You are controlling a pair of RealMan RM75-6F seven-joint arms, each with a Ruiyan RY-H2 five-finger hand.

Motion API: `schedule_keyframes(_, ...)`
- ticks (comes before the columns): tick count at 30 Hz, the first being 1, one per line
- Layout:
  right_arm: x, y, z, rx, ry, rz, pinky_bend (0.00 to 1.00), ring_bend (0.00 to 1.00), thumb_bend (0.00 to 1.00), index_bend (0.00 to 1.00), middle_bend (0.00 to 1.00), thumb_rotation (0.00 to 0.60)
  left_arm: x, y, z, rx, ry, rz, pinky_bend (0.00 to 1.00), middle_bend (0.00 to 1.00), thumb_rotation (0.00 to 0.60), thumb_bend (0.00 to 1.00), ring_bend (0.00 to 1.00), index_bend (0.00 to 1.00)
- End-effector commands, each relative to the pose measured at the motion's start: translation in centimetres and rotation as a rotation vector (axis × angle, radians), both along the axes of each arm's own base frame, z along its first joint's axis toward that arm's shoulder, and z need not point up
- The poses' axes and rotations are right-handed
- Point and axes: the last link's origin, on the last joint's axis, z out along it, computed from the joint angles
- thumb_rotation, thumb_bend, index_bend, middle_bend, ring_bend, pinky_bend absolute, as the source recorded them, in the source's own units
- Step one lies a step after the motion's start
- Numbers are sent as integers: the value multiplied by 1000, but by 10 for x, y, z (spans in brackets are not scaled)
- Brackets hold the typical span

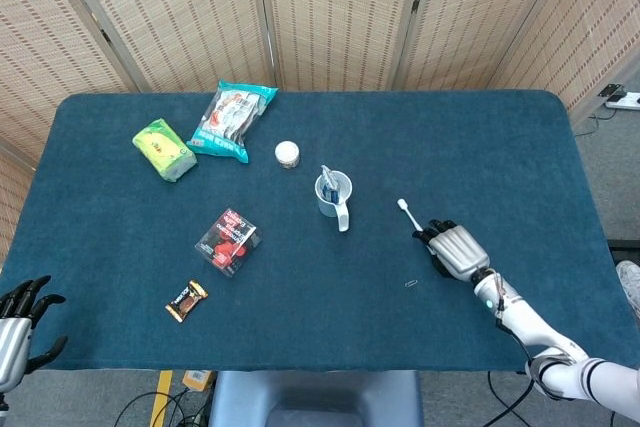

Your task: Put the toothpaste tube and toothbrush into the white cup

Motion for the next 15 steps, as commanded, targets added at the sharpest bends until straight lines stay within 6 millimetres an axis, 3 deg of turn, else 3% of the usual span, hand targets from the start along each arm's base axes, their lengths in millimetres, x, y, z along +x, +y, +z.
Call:
schedule_keyframes(1, 2, -6, 2, -22, -27, -16, 251, 143, 534, 203, 293, 600, 0, 0, 1, 3, 0, -1, 195, 142, 600, 311, 124, 351)
schedule_keyframes(9, 0, -21, 3, -61, -50, -54, 251, 143, 534, 202, 293, 600, 2, 2, 1, 1, 0, -3, 195, 142, 600, 310, 124, 351)
schedule_keyframes(15, 3, -28, -8, -57, -53, -65, 251, 143, 534, 202, 293, 600, 3, 3, -1, -3, 1, -11, 194, 142, 600, 310, 124, 351)
